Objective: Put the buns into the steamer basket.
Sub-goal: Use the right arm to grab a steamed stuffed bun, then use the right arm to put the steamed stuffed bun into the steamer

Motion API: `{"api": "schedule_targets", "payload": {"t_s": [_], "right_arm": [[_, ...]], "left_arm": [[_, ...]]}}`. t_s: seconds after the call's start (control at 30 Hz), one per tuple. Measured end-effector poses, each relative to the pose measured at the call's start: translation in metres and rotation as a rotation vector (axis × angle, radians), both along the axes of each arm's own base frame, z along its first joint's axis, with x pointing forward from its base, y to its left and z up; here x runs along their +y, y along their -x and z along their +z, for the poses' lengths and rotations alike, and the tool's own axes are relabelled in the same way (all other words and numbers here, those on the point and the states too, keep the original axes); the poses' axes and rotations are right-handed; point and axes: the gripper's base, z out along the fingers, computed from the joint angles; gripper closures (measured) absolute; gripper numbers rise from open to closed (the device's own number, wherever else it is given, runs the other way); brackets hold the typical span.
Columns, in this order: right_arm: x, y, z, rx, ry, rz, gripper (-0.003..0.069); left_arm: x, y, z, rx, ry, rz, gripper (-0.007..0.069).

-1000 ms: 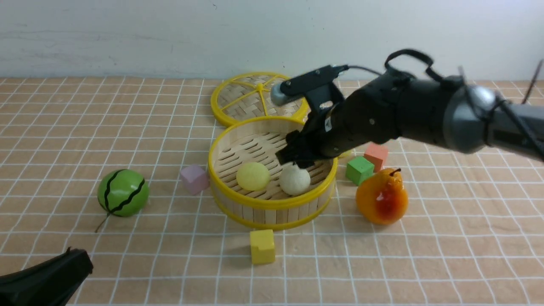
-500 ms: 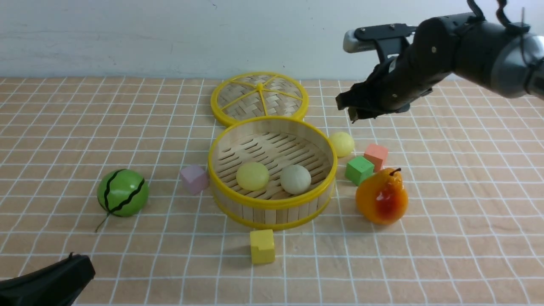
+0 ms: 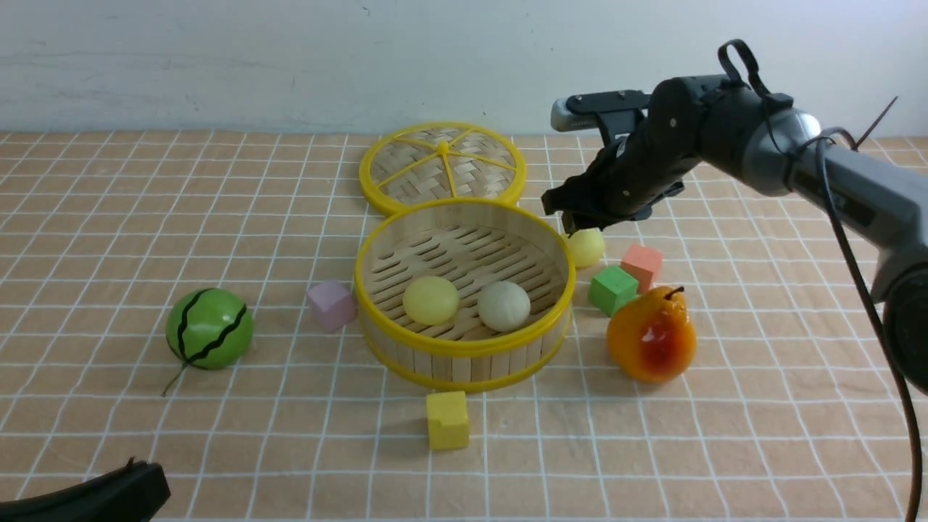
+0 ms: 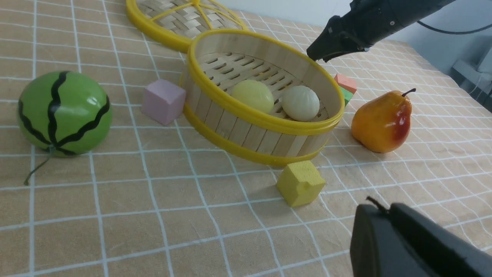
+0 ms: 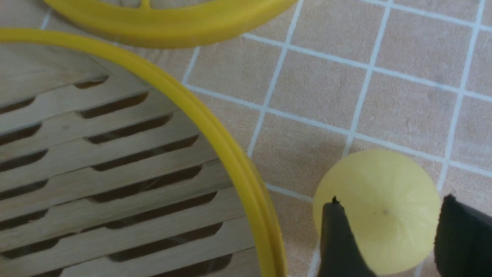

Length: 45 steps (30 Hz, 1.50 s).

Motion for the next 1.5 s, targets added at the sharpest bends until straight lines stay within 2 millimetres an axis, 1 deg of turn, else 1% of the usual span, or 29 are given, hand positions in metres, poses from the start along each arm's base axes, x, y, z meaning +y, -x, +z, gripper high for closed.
{"api": "schedule_targets", "payload": {"t_s": [0.13, 0.37, 0.5, 0.53, 0.67, 0.7, 0.77, 0.8, 0.87, 0.9, 0.93, 1.03, 1.1, 1.13, 1.17, 1.2, 1.23, 1.3, 1.33, 1.4, 1.47, 1.5], "right_arm": [[-0.001, -0.003, -0.008, -0.003, 0.015, -0.001, 0.0333], [0.0, -0.007, -0.011, -0.038, 0.008, -0.007, 0.0344], [0.0, -0.01, -0.023, -0.038, 0.012, -0.009, 0.0378], [0.0, -0.01, -0.022, -0.039, 0.012, -0.009, 0.0384], [0.001, -0.012, -0.027, -0.05, 0.009, -0.011, 0.0461], [0.001, -0.012, -0.027, -0.05, 0.009, -0.011, 0.0461], [0.001, -0.012, -0.027, -0.05, 0.009, -0.011, 0.0537], [0.001, -0.012, -0.026, -0.051, 0.009, -0.011, 0.0544], [0.001, -0.012, -0.026, -0.052, 0.008, -0.011, 0.0622], [0.001, -0.012, -0.026, -0.052, 0.008, -0.011, 0.0649], [0.001, -0.012, -0.026, -0.054, 0.009, -0.011, 0.0653], [-0.001, -0.008, -0.01, -0.05, 0.024, -0.004, 0.0659], [-0.003, -0.002, 0.007, -0.049, 0.031, 0.001, 0.0659], [-0.004, 0.001, 0.019, -0.058, 0.029, 0.003, 0.0659], [-0.004, 0.003, 0.025, -0.062, 0.028, 0.003, 0.0659], [-0.005, 0.01, 0.048, -0.074, 0.015, 0.014, 0.0659], [-0.003, 0.016, 0.062, -0.085, -0.004, 0.024, 0.0659], [0.004, 0.025, 0.079, -0.097, -0.035, 0.064, 0.0659], [0.011, 0.03, 0.088, -0.105, -0.07, 0.092, 0.0659], [0.027, 0.037, 0.092, -0.104, -0.124, 0.149, 0.0659], [0.044, 0.04, 0.085, -0.081, -0.157, 0.188, 0.0659], [0.046, 0.04, 0.083, -0.076, -0.163, 0.19, 0.0659]], "left_arm": [[0.0, 0.0, 0.0, 0.002, -0.001, 0.0, 0.0585], [0.0, 0.0, 0.0, 0.001, -0.002, 0.0, 0.0585], [0.0, 0.0, 0.0, 0.002, -0.002, -0.001, 0.0585], [0.0, 0.0, 0.0, 0.002, -0.002, -0.001, 0.0585], [0.0, 0.0, 0.0, 0.002, -0.003, -0.001, 0.0582], [0.0, 0.0, 0.0, 0.002, -0.003, -0.001, 0.0582], [0.0, 0.0, 0.0, 0.002, -0.003, -0.001, 0.0578], [0.0, 0.0, 0.0, 0.002, -0.003, -0.001, 0.0578], [0.0, 0.0, 0.0, 0.002, -0.003, -0.001, 0.0575], [0.0, 0.0, 0.0, 0.002, -0.003, -0.001, 0.0574], [0.0, 0.0, 0.0, 0.002, -0.003, -0.001, 0.0574], [0.0, 0.0, 0.0, 0.002, -0.003, -0.001, 0.057], [0.0, 0.0, 0.0, 0.002, -0.003, -0.001, 0.0568], [0.0, 0.0, 0.0, 0.002, -0.003, -0.001, 0.0567], [0.0, 0.0, 0.0, 0.002, -0.003, -0.001, 0.0567], [0.0, 0.0, 0.0, 0.002, -0.003, -0.001, 0.0566], [0.0, 0.0, 0.0, 0.002, -0.003, -0.001, 0.0564], [0.0, 0.0, 0.0, 0.002, -0.003, -0.001, 0.0563], [0.0, 0.0, 0.0, 0.002, -0.003, -0.001, 0.056], [0.0, 0.0, 0.0, 0.002, -0.003, -0.001, 0.0557], [0.0, 0.0, 0.0, 0.002, -0.003, -0.001, 0.0554], [0.0, 0.0, 0.0, 0.002, -0.003, -0.001, 0.0553]]}}
